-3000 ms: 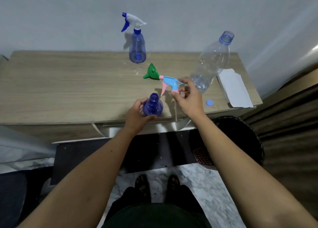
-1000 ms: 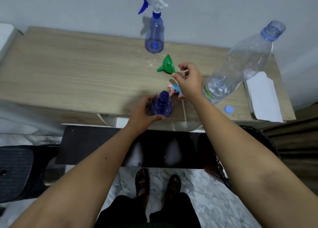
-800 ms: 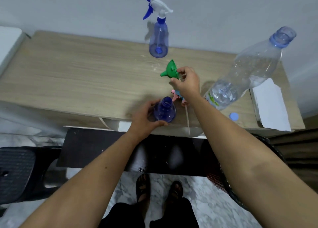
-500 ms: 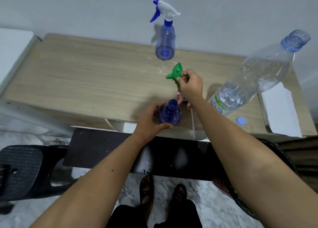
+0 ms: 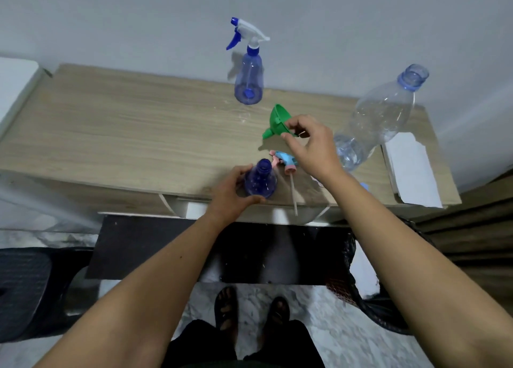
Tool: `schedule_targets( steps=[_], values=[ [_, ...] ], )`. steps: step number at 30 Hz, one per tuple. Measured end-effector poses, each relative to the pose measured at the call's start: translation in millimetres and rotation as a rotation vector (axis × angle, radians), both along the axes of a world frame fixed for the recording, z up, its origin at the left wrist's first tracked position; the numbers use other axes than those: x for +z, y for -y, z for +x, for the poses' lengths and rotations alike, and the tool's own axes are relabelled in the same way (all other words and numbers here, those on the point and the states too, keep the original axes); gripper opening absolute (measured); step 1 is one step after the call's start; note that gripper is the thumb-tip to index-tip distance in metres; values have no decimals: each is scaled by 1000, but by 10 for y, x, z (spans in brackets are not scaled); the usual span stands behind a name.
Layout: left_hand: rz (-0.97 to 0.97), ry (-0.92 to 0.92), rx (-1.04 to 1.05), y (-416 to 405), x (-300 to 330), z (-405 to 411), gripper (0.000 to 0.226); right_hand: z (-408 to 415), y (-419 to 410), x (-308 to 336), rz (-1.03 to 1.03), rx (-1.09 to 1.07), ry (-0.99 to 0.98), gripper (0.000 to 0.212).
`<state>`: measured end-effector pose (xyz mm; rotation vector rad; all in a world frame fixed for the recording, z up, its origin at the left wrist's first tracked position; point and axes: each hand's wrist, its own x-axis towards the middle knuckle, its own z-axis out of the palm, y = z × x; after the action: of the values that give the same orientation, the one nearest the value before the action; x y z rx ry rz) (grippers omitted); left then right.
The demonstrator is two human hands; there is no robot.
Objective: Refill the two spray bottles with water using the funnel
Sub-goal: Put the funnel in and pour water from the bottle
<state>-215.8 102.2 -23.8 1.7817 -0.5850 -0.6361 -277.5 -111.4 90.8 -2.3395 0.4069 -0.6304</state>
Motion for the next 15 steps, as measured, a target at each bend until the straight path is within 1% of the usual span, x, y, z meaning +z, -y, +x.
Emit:
schedule_targets(
  steps=[5,8,10,12,15],
  values=[
    [-21,8,-8,-3,82,-25,82,-304,-116,277,-50,54,52,12],
    [-34,10,-6,-23,109,-26,85,-417,-214,387,-76,83,41,14],
    [-44,4,-7,-43,116,-22,90,-468,-286,421,-107,105,39,18],
    [-66,-7,-11,-53,80,-4,95,-500,-347,418,-148,127,40,15],
    [-82,-27,-3,-47,56,-6,94,-527,-402,369,-183,150,17,14]
  ],
)
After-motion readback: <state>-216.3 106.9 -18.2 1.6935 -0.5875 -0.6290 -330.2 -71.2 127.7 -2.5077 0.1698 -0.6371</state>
